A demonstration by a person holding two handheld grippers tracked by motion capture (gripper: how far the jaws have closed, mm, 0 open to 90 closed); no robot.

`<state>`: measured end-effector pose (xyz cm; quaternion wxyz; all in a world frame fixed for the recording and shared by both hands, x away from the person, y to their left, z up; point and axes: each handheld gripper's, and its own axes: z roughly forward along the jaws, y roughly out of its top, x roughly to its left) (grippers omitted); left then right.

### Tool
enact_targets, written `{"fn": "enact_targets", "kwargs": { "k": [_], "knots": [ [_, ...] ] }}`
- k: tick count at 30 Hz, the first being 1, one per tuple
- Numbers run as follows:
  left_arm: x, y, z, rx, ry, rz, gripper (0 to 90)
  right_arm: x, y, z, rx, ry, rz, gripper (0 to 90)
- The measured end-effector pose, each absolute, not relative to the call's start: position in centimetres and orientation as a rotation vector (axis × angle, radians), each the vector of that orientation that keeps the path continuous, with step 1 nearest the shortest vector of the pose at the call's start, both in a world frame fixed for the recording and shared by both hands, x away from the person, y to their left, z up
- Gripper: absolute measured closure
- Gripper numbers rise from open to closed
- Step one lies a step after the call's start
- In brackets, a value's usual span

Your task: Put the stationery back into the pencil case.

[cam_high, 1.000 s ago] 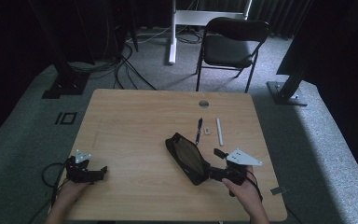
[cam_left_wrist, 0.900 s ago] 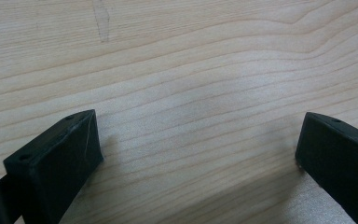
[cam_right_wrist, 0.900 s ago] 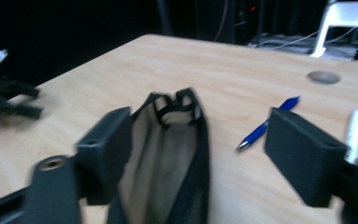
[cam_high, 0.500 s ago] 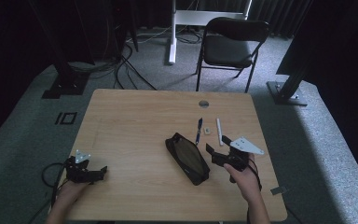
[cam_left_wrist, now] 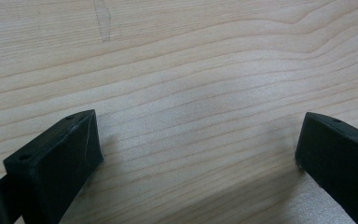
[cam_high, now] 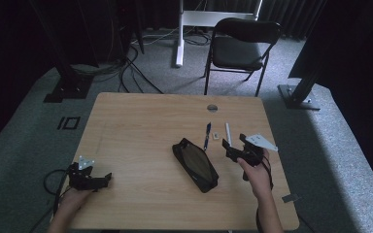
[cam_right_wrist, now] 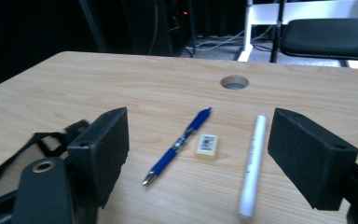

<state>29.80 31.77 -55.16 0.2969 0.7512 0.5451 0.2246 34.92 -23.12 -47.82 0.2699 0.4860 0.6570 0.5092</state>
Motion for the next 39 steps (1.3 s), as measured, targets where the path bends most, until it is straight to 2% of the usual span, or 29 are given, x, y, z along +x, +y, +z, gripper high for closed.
{"fn": "enact_targets", "kwargs": {
  "k": [10, 18, 23, 30, 32, 37, 39],
  "knots": [
    [29.8, 31.8, -55.2, 1.997, 1.448, 0.597, 0.3, 36.9, -23.6, -48.7, 1.38, 1.733, 1.31, 13.6],
    [29.8, 31.8, -55.2, 1.997, 1.448, 0.597, 0.3, 38.3, -23.6, -49.5, 1.404, 1.76, 1.212, 14.0],
    [29.8, 31.8, -55.2, 1.997, 1.448, 0.597, 0.3, 39.3, -23.8, -50.2, 1.416, 1.774, 1.149, 18.9],
    [29.8, 31.8, -55.2, 1.997, 1.449, 0.597, 0.3, 40.3, -24.0, -50.8, 1.434, 1.78, 1.103, 19.7],
    [29.8, 31.8, -55.2, 1.997, 1.448, 0.598, 0.3, 40.7, -24.1, -50.8, 1.455, 1.786, 1.085, 24.4],
    [29.8, 31.8, -55.2, 1.997, 1.448, 0.597, 0.3, 41.6, -24.0, -51.2, 1.484, 1.813, 1.059, 25.0],
    [29.8, 31.8, -55.2, 1.997, 1.448, 0.597, 0.3, 41.9, -23.9, -51.4, 1.484, 1.826, 1.043, 30.8]
  ]
}}
